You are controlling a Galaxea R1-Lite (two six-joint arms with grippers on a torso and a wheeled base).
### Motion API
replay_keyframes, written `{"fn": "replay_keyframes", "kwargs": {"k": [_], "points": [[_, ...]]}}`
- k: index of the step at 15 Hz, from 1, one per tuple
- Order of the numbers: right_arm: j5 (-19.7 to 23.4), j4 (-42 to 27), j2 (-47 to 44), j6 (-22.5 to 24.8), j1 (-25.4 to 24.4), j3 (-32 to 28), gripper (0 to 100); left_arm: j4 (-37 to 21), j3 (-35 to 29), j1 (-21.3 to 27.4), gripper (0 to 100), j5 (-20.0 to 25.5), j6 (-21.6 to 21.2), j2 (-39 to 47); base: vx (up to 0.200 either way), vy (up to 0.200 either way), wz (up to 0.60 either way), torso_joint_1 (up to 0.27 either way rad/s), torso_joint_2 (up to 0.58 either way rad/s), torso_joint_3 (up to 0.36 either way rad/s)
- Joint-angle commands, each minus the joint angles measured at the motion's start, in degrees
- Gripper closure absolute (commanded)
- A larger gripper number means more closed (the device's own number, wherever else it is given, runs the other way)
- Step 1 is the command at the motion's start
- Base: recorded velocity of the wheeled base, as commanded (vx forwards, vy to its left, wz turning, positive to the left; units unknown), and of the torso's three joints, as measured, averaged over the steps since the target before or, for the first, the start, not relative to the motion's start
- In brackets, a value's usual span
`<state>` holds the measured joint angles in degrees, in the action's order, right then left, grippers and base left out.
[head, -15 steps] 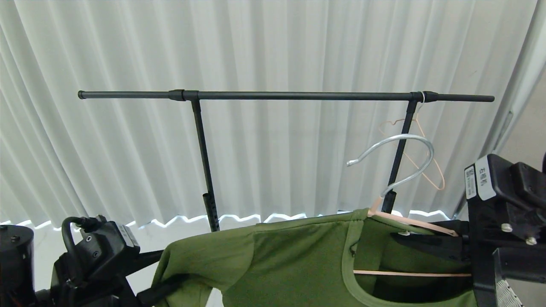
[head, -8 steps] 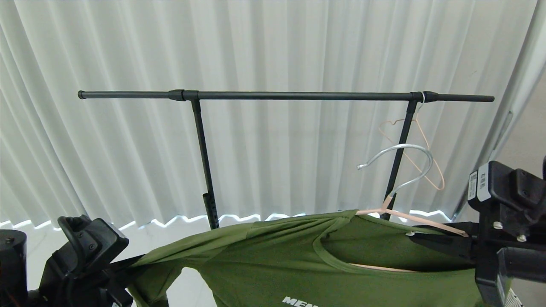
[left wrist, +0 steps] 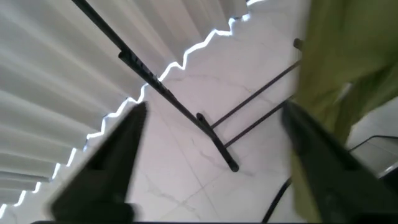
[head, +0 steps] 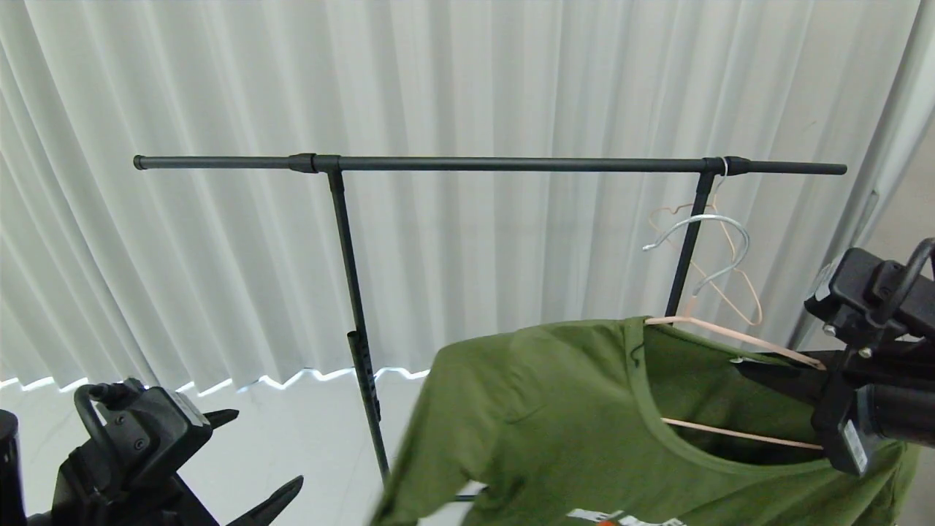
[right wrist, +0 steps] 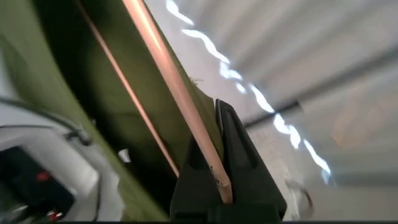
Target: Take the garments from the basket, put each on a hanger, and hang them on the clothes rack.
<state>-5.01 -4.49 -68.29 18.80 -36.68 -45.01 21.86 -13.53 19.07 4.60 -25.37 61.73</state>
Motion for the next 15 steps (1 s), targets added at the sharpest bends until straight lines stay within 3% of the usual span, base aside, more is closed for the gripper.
{"fn": "replay_keyframes", "kwargs": {"k": [1,4,6,9,13,15], "points": [[-2.1,-1.3,-0.7,-1.5,5.8,-0.6,100,0.1,-1.3,1.1,0,0.1,0.1,-0.7,0.000,0.000,0.00,0.000,0.00,0.000],[-4.0,-8.8,-1.2,-4.4,14.2,-3.6,100,0.1,-4.5,1.5,0,0.1,0.0,-0.3,0.000,0.000,0.00,0.000,0.00,0.000],[-4.3,-14.0,-3.4,-12.0,19.2,-7.5,100,0.1,-5.5,1.5,0,0.0,-0.2,-0.2,0.000,0.000,0.00,0.000,0.00,0.000],[-4.8,-17.8,-9.3,-27.3,20.4,-14.6,100,0.1,-5.6,1.4,0,-0.1,-1.5,-0.5,0.000,0.000,0.00,0.000,0.00,0.000],[-7.2,-18.4,-13.1,-28.0,19.5,-20.2,100,0.1,-6.2,1.4,0,-0.3,-1.8,-0.3,0.000,0.000,0.00,0.000,0.00,0.000],[-7.3,-18.5,-13.7,-27.1,18.5,-22.2,100,0.0,-5.9,1.5,0,-3.5,-2.0,-0.2,0.000,0.000,0.00,0.000,0.00,0.000]]}}
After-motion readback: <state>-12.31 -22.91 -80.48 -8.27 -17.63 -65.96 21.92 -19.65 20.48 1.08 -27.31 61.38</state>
